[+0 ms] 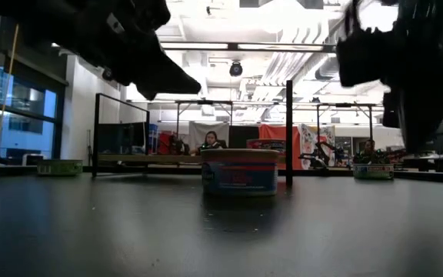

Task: Stack canned seafood by type on shelf
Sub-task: Put the left blue-pink tuna can on the shelf

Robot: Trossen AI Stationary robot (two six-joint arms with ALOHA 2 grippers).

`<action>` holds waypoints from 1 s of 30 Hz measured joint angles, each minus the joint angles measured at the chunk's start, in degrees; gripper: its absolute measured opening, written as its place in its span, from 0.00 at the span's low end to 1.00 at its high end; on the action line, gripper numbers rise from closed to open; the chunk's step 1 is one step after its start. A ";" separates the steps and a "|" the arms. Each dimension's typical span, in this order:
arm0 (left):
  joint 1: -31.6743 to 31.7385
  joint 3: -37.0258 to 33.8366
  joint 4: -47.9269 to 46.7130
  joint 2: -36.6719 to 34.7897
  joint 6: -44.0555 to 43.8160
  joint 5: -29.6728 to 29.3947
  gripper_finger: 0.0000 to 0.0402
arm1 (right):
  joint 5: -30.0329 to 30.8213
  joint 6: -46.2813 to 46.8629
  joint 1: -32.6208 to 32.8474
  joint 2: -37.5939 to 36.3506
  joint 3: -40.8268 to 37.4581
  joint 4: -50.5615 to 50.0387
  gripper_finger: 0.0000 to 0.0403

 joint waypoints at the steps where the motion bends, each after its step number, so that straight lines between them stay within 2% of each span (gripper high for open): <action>1: 0.25 -0.22 1.06 0.44 1.52 0.45 0.00 | 0.77 1.24 0.13 -1.56 -2.06 4.31 0.00; 5: 1.60 1.94 -0.23 5.28 3.40 3.44 0.00 | 7.06 2.79 -1.14 -3.11 -5.80 16.33 0.00; 8: 1.94 4.00 0.00 8.86 3.13 5.58 0.00 | 10.88 -0.95 -2.62 -0.52 -5.12 17.46 0.00; 16: 2.16 4.61 0.58 13.79 -2.20 6.32 0.00 | 11.17 -9.85 -5.65 10.41 2.33 17.48 0.00; 21: 2.16 4.61 0.78 13.88 -2.20 6.28 0.00 | 10.94 -10.44 -6.37 15.73 5.97 17.62 0.00; 24: 2.21 4.62 0.28 14.01 -2.20 5.94 0.00 | 11.04 -10.66 -6.43 17.68 7.65 17.44 0.00; 30: 2.14 4.79 -3.50 13.86 -2.16 5.86 0.00 | 10.56 -12.04 -6.35 17.06 10.43 15.59 0.00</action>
